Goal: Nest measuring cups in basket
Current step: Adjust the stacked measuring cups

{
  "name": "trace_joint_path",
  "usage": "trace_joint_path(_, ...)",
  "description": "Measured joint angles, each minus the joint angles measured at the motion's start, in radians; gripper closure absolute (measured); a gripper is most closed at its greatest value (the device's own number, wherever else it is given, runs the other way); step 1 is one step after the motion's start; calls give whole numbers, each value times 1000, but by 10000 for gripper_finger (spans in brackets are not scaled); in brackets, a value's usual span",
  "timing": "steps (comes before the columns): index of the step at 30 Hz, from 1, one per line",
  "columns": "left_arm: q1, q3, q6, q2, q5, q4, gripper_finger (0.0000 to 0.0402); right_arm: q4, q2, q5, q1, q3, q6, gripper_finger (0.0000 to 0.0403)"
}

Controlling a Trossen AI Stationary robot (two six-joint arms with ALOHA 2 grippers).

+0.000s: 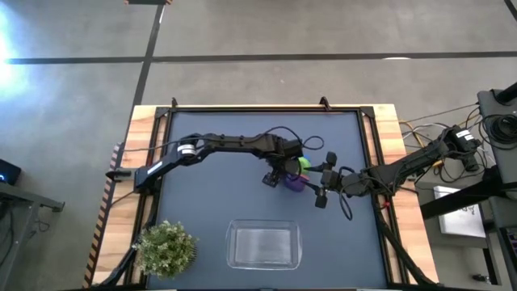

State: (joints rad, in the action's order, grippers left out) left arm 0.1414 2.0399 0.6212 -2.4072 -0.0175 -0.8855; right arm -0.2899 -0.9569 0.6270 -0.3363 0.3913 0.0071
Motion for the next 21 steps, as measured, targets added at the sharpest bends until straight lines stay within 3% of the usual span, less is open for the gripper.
trace_joint_path(5, 1, 0, -24, -14, 24, 15, 90, 1, 0, 0, 0, 0, 0, 202)
trace_joint_path(8, 1, 0, -25, -14, 57, 20, 120, 1, 0, 0, 0, 0, -2, 202)
trace_joint_path(12, 1, 0, -25, -14, 71, 19, 200, 1, 0, 0, 0, 0, -3, 202)
trace_joint_path(18, 1, 2, -35, -14, 70, 11, 372, 1, 0, -1, 0, 0, -3, 202)
trace_joint_path(21, 2, 19, -66, -14, 75, -13, 379, 1, 0, -1, 0, 0, -4, 202)
